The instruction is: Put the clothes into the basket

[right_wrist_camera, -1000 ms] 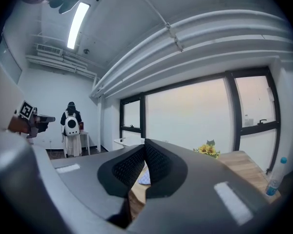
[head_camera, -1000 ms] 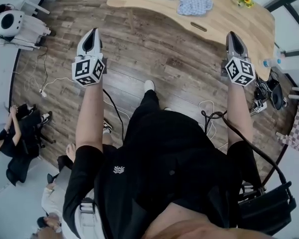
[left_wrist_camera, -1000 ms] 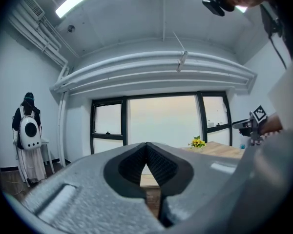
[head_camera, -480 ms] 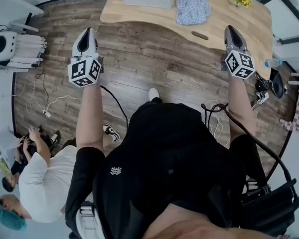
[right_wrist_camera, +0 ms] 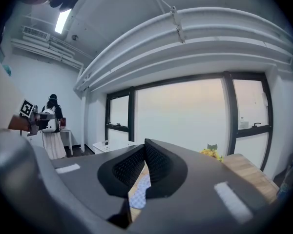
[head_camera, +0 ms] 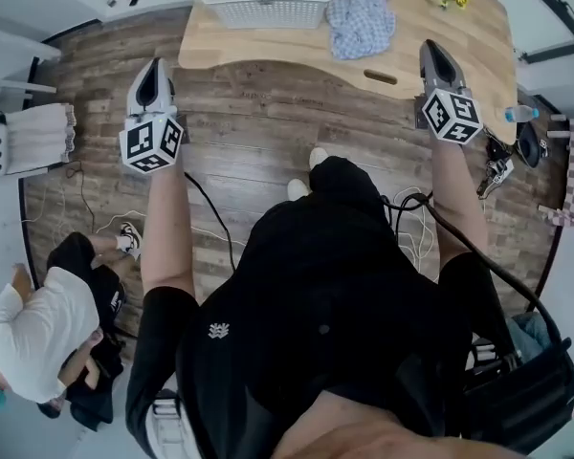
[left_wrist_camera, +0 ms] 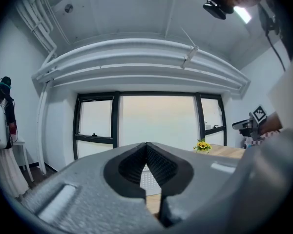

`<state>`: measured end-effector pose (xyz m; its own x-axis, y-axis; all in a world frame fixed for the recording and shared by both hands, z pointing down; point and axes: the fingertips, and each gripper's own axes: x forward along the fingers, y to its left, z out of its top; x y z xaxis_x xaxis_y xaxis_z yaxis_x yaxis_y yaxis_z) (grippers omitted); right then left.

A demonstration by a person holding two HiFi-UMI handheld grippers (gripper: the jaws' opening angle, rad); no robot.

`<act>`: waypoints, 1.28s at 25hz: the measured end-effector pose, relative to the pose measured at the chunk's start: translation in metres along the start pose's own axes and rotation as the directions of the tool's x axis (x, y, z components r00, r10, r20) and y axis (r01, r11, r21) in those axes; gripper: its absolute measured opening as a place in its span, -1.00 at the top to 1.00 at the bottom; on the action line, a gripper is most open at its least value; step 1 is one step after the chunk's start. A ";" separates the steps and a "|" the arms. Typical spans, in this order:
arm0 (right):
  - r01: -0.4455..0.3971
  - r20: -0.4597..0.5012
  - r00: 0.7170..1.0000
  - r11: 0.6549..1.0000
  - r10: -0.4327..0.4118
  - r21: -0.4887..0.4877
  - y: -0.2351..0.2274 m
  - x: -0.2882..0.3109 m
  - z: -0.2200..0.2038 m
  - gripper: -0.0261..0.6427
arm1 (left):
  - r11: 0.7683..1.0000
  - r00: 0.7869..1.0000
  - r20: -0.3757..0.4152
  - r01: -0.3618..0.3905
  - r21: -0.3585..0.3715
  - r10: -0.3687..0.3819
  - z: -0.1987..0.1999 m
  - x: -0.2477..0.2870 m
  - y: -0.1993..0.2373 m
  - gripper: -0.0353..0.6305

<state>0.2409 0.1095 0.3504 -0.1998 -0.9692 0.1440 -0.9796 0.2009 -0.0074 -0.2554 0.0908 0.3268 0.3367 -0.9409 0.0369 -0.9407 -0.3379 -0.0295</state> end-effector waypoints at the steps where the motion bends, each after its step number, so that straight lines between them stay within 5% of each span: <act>1: 0.003 -0.003 1.000 1.000 -0.003 -0.001 -0.003 0.006 -0.001 0.92 | 1.000 1.000 -0.002 0.005 -0.002 -0.005 -0.001 0.008 0.001 0.89; 18: 0.008 -0.024 1.000 0.999 -0.007 0.039 -0.050 0.130 -0.017 0.92 | 0.999 0.999 -0.016 -0.037 0.005 0.037 -0.006 0.109 0.036 0.89; 32: -0.023 -0.063 0.998 0.998 0.026 0.054 -0.112 0.286 -0.016 0.92 | 0.998 0.997 -0.039 -0.068 0.005 0.069 0.001 0.258 0.048 0.89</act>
<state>0.2940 -0.1874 0.4084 -0.2239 -0.9527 0.2053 -0.9745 0.2153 -0.0638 -0.2135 -0.1679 0.3336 0.2696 -0.9602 0.0737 -0.9614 -0.2727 -0.0366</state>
